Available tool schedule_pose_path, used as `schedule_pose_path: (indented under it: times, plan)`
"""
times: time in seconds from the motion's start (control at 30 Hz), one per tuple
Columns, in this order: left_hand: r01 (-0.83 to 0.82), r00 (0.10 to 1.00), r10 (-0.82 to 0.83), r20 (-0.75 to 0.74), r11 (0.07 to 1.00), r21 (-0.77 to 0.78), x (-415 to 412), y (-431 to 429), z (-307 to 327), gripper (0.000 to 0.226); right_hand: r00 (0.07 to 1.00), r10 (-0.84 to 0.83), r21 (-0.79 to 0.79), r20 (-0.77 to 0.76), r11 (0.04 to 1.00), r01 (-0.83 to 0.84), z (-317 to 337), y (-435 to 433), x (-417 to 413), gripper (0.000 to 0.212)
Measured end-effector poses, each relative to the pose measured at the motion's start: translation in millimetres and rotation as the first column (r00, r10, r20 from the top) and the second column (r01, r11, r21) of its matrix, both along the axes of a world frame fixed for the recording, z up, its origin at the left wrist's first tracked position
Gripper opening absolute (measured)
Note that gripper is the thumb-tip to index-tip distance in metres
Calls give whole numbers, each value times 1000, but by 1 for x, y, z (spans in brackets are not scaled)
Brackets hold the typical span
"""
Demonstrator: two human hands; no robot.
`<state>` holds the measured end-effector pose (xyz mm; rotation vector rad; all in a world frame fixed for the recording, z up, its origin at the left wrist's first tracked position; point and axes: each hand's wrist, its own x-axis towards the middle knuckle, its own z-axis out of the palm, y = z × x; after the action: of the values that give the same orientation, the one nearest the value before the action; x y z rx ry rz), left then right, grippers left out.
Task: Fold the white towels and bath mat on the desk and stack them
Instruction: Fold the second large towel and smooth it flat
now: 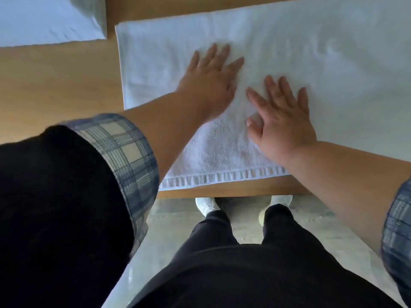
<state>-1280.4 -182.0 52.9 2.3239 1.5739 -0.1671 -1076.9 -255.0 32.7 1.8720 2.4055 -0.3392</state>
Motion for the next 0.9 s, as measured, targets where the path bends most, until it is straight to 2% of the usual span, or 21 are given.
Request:
schedule_pose_path:
  times: [0.17,0.33,0.4,0.43,0.5,0.53,0.6,0.63,0.7,0.8,0.9]
  plan:
    - [-260,963,262,-65,965,45,-49,-72,-13,69,999,-21,-20,26,1000,21,1,-2,-1,65]
    - [-582,801,577,-162,813,15,-103,-84,-5,73,999,-14,-22,38,1000,15,1,-2,0,68]
    - [-570,811,575,-105,818,74,-77,-78,4,77,999,-11,-31,51,999,12,1,-2,-1,71]
    - [-511,857,514,-15,855,85,-54,-74,9,79,998,-12,-36,58,999,14,2,-1,-2,72]
    - [-307,944,293,149,948,80,-1,-63,12,77,998,-16,-33,63,999,18,3,-1,-2,74]
    - [-218,963,205,175,974,57,21,-56,12,73,998,-11,-30,69,999,14,4,-2,-3,74]
    - [-167,978,169,122,986,-29,33,-31,4,68,997,-7,-32,81,999,9,6,-2,-2,74]
    - [-194,978,196,65,980,-48,22,-15,-2,69,997,-11,-33,82,999,14,6,-2,-2,74]
    - [-292,956,292,-13,956,11,-18,12,-13,72,996,-9,-37,94,999,12,6,-2,-3,73]
    - [-449,887,457,-67,888,104,-80,40,-17,74,998,-7,-30,61,999,9,4,-2,-1,72]
    - [-601,791,606,-85,795,75,-106,50,-13,73,999,0,-28,40,1000,1,4,-3,-1,71]
